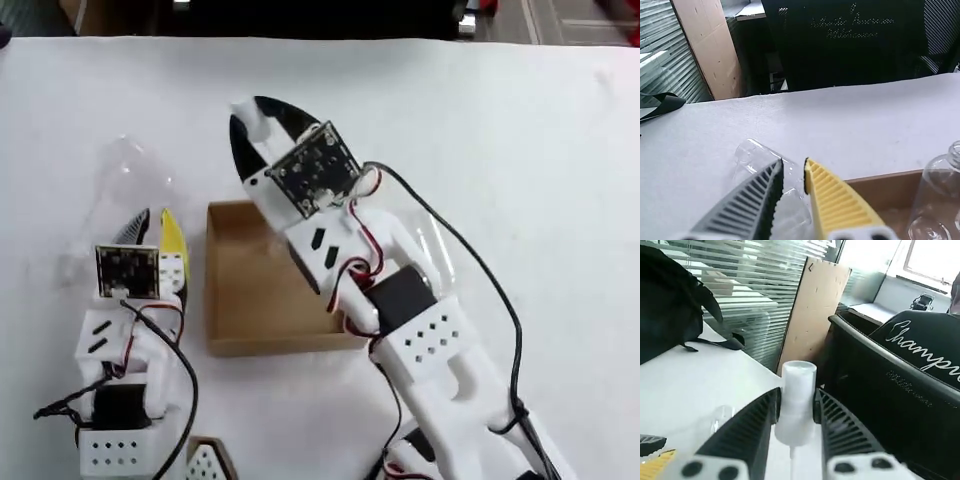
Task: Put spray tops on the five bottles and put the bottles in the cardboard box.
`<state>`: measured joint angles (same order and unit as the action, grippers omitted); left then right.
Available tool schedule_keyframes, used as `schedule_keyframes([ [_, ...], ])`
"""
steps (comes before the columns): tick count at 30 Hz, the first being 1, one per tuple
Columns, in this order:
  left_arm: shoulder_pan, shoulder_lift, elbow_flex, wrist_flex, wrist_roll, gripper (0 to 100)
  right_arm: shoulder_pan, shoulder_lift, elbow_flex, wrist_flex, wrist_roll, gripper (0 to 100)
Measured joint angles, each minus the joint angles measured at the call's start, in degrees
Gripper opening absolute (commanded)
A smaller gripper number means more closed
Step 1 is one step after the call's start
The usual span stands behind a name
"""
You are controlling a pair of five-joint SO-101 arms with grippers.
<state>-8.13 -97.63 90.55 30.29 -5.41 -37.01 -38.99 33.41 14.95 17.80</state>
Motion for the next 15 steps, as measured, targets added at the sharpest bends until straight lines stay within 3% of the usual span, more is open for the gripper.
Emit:
schedule_keyframes([
  [15, 0.00, 0.00, 0.00, 0.00, 0.00, 7, 0.26, 5.01, -0.09, -0.79, 0.18, 1.6],
])
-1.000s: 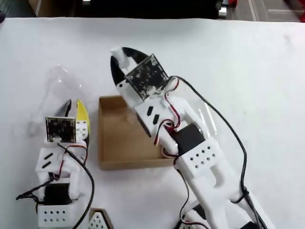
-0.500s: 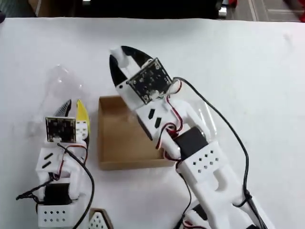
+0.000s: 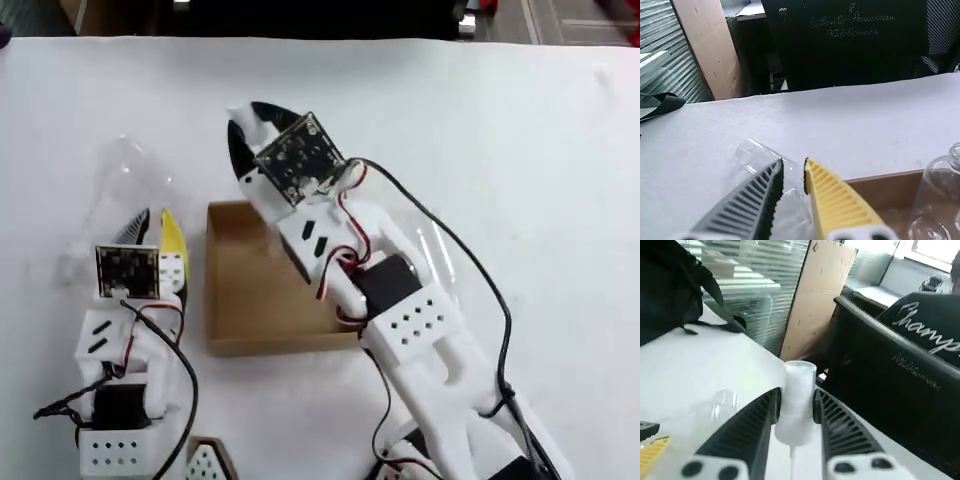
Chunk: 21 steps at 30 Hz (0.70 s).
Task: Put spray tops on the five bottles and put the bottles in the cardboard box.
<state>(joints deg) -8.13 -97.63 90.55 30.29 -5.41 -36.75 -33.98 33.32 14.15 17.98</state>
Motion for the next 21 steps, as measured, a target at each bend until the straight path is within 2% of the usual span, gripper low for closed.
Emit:
schedule_keyframes([
  [16, 0.00, 0.00, 0.00, 0.00, 0.00, 7, 2.73, 1.41, 8.97, -6.42, -4.22, 2.3],
  [21, 0.00, 0.00, 0.00, 0.00, 0.00, 7, 2.64, 1.41, 10.64, -6.51, -4.22, 16.0],
])
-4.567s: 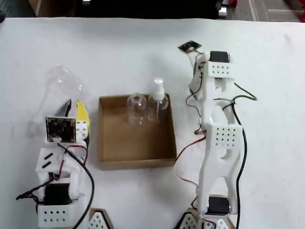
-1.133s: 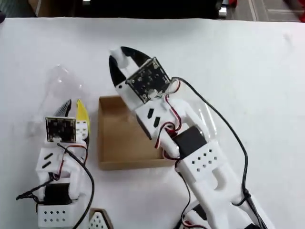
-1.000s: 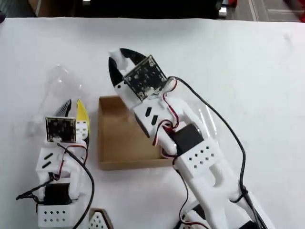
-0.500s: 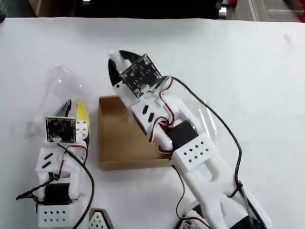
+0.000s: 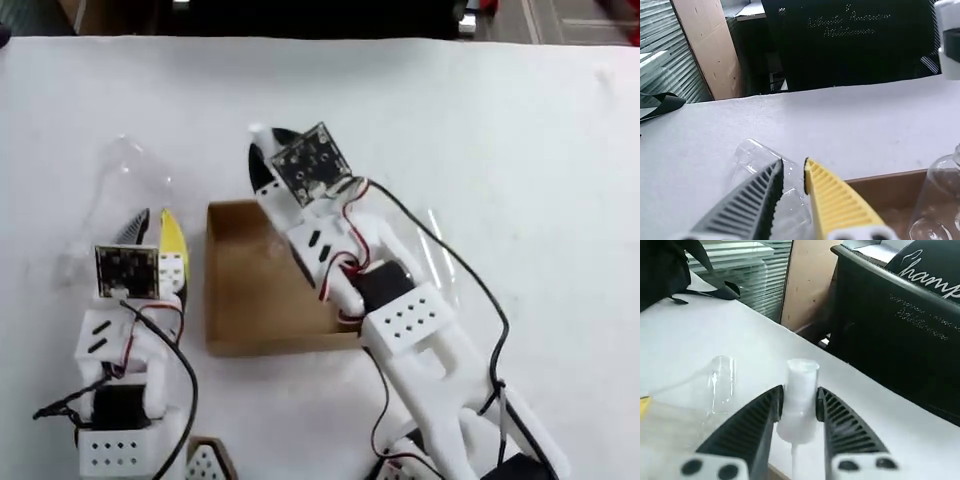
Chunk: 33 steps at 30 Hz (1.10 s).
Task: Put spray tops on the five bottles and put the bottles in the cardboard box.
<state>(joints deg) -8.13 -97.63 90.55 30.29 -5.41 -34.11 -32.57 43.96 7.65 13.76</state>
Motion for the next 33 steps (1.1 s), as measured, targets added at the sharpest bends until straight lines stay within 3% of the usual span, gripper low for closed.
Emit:
schedule_keyframes([
  [3, 0.00, 0.00, 0.00, 0.00, 0.00, 7, 0.00, 0.00, 0.53, 0.00, 0.00, 22.1],
  [23, 0.00, 0.00, 0.00, 0.00, 0.00, 7, -0.09, -1.23, 0.70, 0.09, 0.00, 22.2],
  [26, 0.00, 0.00, 0.00, 0.00, 0.00, 7, 0.00, -7.30, 0.70, 4.40, -0.35, 21.1],
  [29, 0.00, 0.00, 0.00, 0.00, 0.00, 7, -0.09, -16.18, 0.62, 12.40, -3.08, 1.6],
  [33, 0.00, 0.00, 0.00, 0.00, 0.00, 7, 0.09, -25.41, 0.97, 23.91, -3.34, 7.6],
])
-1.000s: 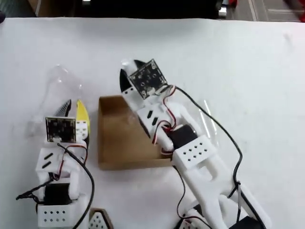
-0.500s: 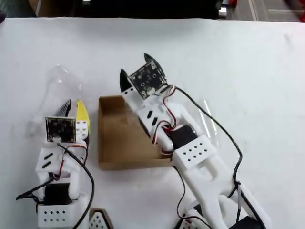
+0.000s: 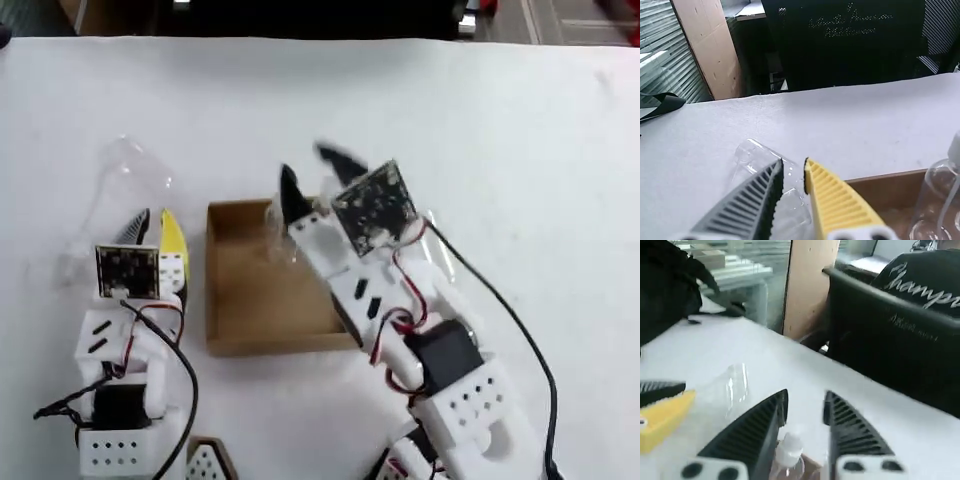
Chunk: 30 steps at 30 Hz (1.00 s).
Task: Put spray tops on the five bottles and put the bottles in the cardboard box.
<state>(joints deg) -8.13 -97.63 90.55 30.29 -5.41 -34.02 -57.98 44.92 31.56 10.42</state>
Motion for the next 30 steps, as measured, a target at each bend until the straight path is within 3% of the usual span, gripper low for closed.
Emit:
schedule_keyframes([
  [3, 0.00, 0.00, 0.00, 0.00, 0.00, 7, -0.35, -0.35, 4.22, 6.07, 0.00, 0.9],
  [7, 0.00, 0.00, 0.00, 0.00, 0.00, 7, -0.09, 1.93, 12.92, 7.74, 0.00, 1.5],
  [10, 0.00, 0.00, 0.00, 0.00, 0.00, 7, -0.18, 4.57, 16.09, 6.59, -0.70, 1.6],
  [15, 0.00, 0.00, 0.00, 0.00, 0.00, 7, -2.37, 11.08, 16.62, 3.25, -7.91, 1.6],
  [19, 0.00, 0.00, 0.00, 0.00, 0.00, 7, -2.02, 20.13, 16.53, -3.96, -8.62, 1.6],
  [30, 0.00, 0.00, 0.00, 0.00, 0.00, 7, -2.29, 39.30, 9.41, -8.70, -8.62, 1.6],
])
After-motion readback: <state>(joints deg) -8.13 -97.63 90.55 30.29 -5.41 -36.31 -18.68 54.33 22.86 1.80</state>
